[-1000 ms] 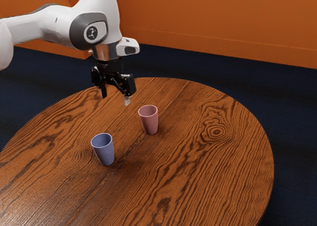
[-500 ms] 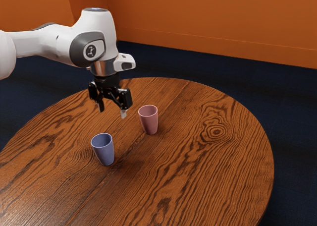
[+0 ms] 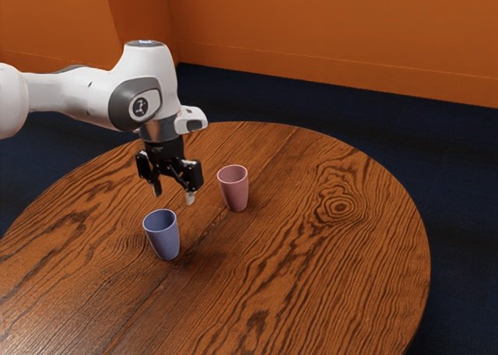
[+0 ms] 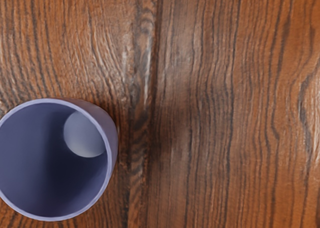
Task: Place the left cup onto the right cup
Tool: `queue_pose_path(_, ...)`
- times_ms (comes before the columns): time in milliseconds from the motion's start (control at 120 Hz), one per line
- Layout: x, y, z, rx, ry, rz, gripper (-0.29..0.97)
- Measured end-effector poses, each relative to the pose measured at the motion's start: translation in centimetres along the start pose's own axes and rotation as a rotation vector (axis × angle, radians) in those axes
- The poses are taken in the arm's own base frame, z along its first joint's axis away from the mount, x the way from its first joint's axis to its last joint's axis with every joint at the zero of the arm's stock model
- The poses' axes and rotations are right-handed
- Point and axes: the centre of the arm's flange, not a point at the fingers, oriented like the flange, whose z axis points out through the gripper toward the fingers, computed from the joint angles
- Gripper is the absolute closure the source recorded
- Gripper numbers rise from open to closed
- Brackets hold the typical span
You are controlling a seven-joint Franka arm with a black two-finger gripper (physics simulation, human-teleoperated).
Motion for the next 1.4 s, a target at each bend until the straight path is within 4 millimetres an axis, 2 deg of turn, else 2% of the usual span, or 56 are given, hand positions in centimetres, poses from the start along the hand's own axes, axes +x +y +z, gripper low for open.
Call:
queue_pose_path(358,0.6,-1.2,2.8,-0.018,-0.010,-0.042,0.12)
queue_pose_path(867,1.8,-2.9,5.3,-0.021,-0.024,-0.084,0.15)
queue_pose_path(1400,2.9,-3.6,8.6,-0.039,-0.055,-0.115,0.20)
